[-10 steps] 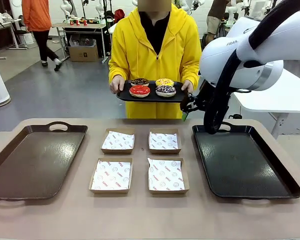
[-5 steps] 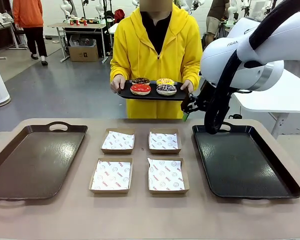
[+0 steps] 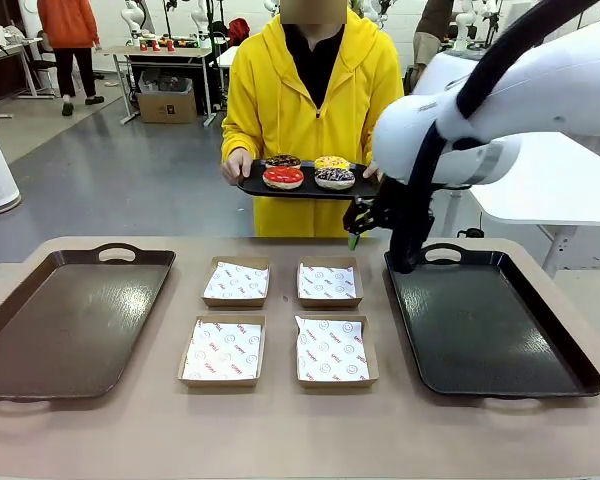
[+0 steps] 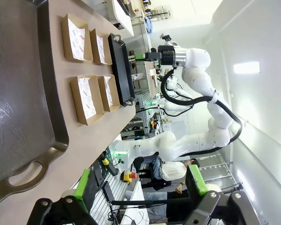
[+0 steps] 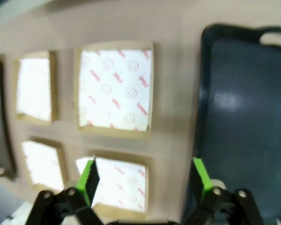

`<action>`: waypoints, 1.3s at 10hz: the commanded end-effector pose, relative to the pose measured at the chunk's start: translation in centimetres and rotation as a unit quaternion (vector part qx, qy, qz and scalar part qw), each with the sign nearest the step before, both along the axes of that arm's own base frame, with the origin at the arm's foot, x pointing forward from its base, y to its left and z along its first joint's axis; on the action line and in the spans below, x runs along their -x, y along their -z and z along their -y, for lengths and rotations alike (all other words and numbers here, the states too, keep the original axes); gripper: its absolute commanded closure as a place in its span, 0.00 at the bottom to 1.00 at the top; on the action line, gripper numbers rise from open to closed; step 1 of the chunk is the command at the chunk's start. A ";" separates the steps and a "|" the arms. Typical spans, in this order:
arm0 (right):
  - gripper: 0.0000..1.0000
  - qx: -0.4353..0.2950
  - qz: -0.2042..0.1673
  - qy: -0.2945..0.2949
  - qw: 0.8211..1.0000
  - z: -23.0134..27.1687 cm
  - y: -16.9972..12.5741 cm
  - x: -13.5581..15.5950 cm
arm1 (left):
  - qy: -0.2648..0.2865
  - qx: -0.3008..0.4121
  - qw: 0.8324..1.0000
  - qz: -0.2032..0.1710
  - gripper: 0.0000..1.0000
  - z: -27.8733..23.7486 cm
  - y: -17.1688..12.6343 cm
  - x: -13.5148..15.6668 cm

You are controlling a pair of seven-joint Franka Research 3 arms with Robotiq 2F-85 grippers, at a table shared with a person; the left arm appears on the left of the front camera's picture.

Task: Individually package the donuts and arrange them on the tray.
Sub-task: Pick up one Paper togo box.

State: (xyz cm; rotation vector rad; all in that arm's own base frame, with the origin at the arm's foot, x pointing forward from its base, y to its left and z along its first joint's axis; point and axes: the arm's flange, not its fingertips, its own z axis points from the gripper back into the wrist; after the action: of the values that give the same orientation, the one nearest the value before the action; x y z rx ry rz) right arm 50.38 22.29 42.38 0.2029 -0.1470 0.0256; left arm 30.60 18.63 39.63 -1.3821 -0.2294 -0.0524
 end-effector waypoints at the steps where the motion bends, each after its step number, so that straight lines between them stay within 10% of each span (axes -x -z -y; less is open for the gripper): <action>1: 0.00 0.038 -0.010 0.015 0.999 -3.1 1.2 -2.9 | -0.002 0.004 1.000 0.005 0.00 -0.1 -0.1 0.2; 13: 0.00 0.073 -0.036 0.000 0.997 -3.5 8.5 -6.8 | -0.002 0.004 1.000 0.005 0.00 -0.1 -0.1 0.2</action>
State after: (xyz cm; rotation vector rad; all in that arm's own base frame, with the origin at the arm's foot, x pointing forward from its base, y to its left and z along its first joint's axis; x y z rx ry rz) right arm 56.04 25.50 34.14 0.0298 -0.0680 0.0092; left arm 30.60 18.63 39.63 -1.3821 -0.2294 -0.0523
